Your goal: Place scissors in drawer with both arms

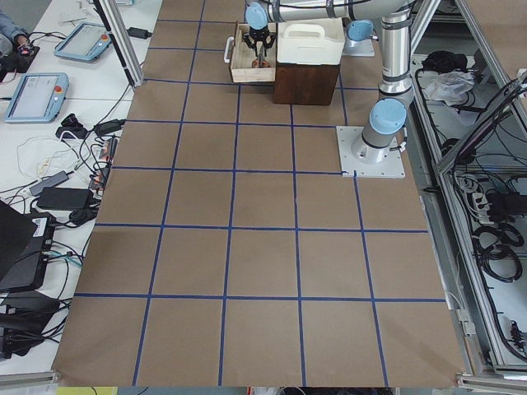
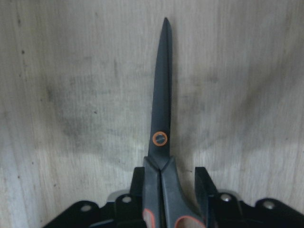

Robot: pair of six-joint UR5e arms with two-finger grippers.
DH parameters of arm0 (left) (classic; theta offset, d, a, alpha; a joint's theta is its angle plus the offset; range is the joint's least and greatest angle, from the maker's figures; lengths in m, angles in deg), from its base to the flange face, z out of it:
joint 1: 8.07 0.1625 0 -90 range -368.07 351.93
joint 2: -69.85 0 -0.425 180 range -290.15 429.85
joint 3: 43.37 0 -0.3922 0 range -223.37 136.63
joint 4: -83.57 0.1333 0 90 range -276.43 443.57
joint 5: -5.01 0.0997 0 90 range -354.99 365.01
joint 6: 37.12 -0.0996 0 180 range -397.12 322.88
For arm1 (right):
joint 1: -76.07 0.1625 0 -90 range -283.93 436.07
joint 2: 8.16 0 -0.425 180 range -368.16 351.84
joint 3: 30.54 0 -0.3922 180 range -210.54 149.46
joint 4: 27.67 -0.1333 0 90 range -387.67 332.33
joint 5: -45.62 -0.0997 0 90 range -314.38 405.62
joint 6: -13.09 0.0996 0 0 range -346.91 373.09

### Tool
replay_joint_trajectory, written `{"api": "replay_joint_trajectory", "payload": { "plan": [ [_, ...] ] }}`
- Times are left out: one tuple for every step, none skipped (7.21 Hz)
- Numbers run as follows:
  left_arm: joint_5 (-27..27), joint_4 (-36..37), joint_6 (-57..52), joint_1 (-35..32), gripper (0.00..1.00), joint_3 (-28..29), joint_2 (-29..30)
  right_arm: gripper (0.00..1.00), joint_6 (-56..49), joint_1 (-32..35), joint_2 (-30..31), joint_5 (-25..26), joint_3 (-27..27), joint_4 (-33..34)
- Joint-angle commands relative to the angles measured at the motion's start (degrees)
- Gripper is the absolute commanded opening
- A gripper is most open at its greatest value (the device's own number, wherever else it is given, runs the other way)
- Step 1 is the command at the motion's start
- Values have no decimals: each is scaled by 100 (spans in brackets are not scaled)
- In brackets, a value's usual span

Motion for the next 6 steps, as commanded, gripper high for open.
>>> {"api": "replay_joint_trajectory", "payload": {
  "plan": [
    [3,0,1,0,60,1,0,100,0,0,2,13,10,-2],
    [20,53,-16,0,60,44,-44,100,0,0,2,57,18,-19],
    [12,366,-8,52,61,105,-157,100,0,9,11,66,19,-28],
    [20,413,1,122,61,228,-254,100,0,26,19,-12,10,-28],
    [55,213,10,288,61,516,-333,100,0,70,63,-22,18,-28],
    [21,-259,10,490,61,771,-465,100,9,166,63,-22,71,-54]
  ]
}}
